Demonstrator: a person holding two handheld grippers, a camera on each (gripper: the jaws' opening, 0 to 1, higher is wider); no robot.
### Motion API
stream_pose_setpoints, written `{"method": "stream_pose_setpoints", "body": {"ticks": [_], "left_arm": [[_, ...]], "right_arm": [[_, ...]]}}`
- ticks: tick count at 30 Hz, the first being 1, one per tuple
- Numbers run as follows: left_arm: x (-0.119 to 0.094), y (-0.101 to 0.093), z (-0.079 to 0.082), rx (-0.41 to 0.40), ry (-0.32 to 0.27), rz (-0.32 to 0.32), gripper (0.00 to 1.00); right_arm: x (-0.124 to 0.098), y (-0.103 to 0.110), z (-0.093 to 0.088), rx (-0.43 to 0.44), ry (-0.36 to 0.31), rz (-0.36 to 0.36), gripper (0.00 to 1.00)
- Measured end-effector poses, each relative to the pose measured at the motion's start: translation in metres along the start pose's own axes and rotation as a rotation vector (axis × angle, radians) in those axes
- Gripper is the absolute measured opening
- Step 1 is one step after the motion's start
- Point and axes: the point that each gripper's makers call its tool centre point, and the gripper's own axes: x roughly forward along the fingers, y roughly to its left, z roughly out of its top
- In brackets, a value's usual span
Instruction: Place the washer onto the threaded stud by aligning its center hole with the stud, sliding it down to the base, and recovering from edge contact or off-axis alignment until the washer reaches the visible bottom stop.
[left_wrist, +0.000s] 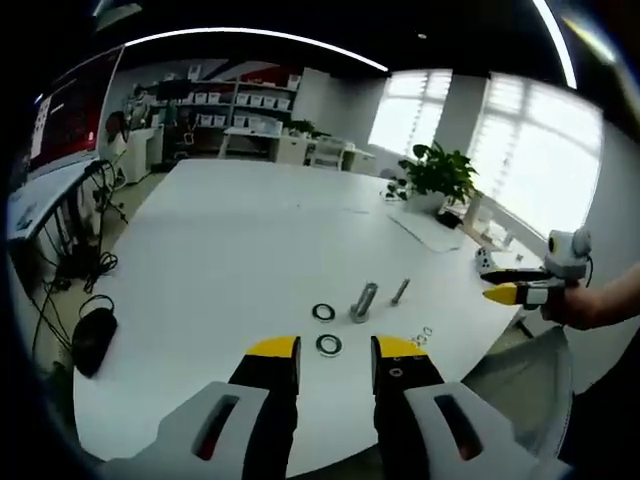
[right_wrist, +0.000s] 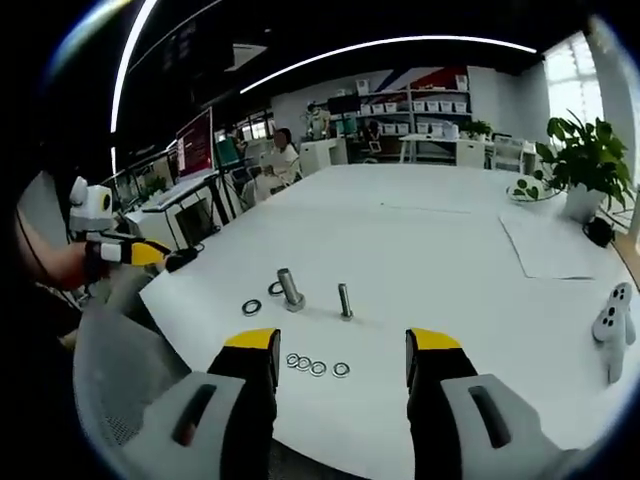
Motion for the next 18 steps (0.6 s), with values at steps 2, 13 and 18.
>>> {"method": "stream_pose_setpoints", "body": {"ticks": [2,13,18], "left_arm": [[0.0,-0.001,-0.001,0.035,0.005,-0.003,0.26],[0.002,0.009,0.002,0.032,-0.044,0.022,0.33],[0.002,0.012,-0.001,0.031,-0.071,0.035,0.35]], "right_arm": [[0.003,-0.001,-0.003,0.011,0.005,0.005,0.53],[0.003,-0.001,-0.007,0.034,-0.019,0.008,0.52],[0.006,-0.006,-0.014,0.035,-0.008,0.005,0.52]]}}
